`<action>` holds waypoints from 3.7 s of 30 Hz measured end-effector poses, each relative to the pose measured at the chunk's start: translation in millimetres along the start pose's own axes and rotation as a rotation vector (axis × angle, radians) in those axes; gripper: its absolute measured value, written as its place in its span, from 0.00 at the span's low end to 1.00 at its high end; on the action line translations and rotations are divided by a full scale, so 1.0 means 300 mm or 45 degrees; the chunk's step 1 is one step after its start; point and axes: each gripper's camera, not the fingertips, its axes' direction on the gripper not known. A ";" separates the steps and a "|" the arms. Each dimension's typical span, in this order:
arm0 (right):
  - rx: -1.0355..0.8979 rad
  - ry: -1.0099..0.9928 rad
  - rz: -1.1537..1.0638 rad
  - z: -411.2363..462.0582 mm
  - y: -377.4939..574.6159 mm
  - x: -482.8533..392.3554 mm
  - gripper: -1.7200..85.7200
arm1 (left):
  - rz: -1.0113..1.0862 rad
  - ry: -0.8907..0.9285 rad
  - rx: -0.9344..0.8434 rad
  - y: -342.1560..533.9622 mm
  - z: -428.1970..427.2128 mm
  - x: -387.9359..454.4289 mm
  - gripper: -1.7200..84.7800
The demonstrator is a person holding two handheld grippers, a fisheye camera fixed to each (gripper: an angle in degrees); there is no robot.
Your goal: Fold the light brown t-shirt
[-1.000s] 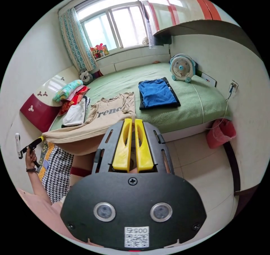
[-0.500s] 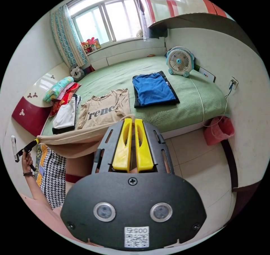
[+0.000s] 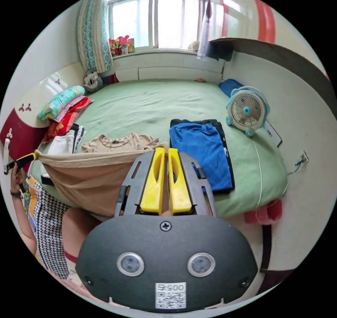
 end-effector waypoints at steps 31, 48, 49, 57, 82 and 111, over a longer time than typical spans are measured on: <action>-0.406 -0.281 -0.012 0.784 0.134 -0.119 0.14 | -0.091 -0.025 -0.295 -0.111 0.930 -0.114 0.16; -0.332 -0.071 -0.151 0.793 0.173 -0.221 0.00 | -0.002 -0.057 -0.255 -0.053 1.022 -0.131 0.06; -0.350 -0.066 -0.153 0.815 0.204 -0.218 0.00 | -0.022 -0.042 -0.280 -0.029 1.054 -0.146 0.06; -0.455 -0.080 -0.197 0.895 0.239 -0.238 0.00 | -0.045 -0.152 -0.269 -0.003 1.101 -0.177 0.04; -0.395 -0.151 -0.263 1.369 -0.481 -0.589 0.13 | 0.156 -0.141 -0.191 -0.691 1.482 -0.069 0.10; -0.340 -0.312 -0.357 1.314 -0.610 -0.700 0.01 | 0.264 -0.040 -0.166 -0.764 1.646 0.020 0.02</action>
